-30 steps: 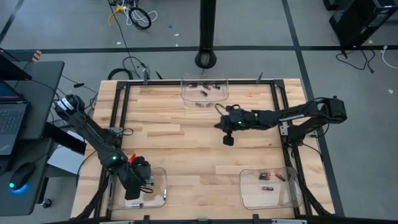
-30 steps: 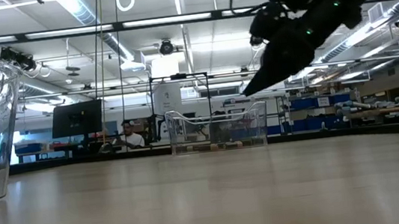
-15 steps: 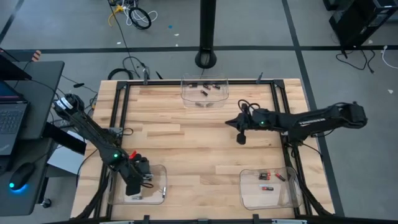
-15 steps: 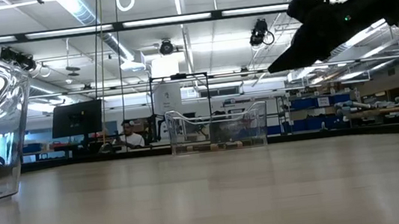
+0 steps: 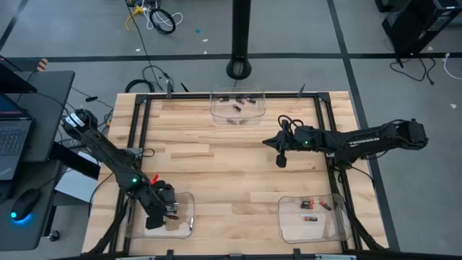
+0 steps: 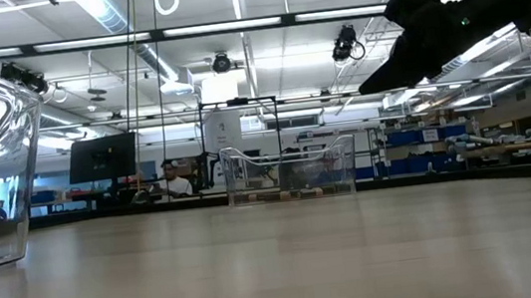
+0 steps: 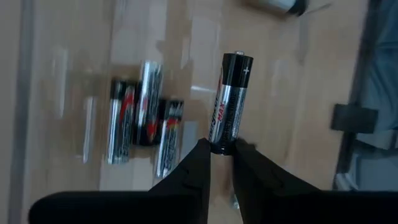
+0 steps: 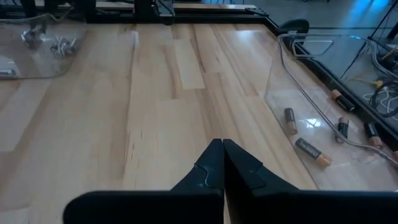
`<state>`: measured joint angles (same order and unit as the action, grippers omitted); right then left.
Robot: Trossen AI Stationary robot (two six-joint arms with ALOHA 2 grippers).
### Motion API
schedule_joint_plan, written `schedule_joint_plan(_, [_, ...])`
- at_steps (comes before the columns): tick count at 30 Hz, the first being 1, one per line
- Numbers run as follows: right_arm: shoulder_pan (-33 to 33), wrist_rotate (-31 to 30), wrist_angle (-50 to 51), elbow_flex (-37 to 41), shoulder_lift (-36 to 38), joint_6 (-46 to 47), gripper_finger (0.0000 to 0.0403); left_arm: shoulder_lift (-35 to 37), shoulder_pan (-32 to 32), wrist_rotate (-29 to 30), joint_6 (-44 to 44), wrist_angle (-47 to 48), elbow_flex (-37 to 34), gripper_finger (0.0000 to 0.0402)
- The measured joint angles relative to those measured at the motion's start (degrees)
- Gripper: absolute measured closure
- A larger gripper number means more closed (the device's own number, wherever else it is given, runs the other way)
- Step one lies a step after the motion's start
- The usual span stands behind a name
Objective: Sort batteries
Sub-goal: Put the silver battery into the bottom left transparent bin, then return to Home Position
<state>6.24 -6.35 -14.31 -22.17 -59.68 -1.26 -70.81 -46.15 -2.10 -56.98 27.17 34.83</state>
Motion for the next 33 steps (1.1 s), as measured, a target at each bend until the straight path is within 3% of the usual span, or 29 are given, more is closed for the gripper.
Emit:
schedule_joint_plan(11, [0.0, 0.0, 0.2, 0.0, 0.0, 0.0, 0.0396, 0.0, 0.0, 3.3, 2.0, 4.1, 4.4, 0.0334])
schedule_joint_plan(16, [0.0, 0.0, 0.3, 0.0, 0.0, 0.0, 0.0396, 0.0, 0.0, 3.4, 0.8, 8.2, 4.4, 0.0308])
schedule_joint_plan(25, [0.0, 0.0, 0.3, 0.0, 0.0, 0.0, 0.0396, 0.0, 0.0, 2.3, 2.4, 6.0, 4.5, 0.0263])
schedule_joint_plan(29, [0.0, 0.0, 0.3, 0.0, 0.0, -0.2, 0.0395, 0.0, 0.3, 5.1, 6.7, 6.2, 8.3, 0.0287])
schedule_joint_plan(33, [-0.1, 0.0, 0.3, 0.0, 0.1, -1.3, 0.0395, 1.7, 2.6, 11.2, 13.5, 6.4, 11.1, 0.0355])
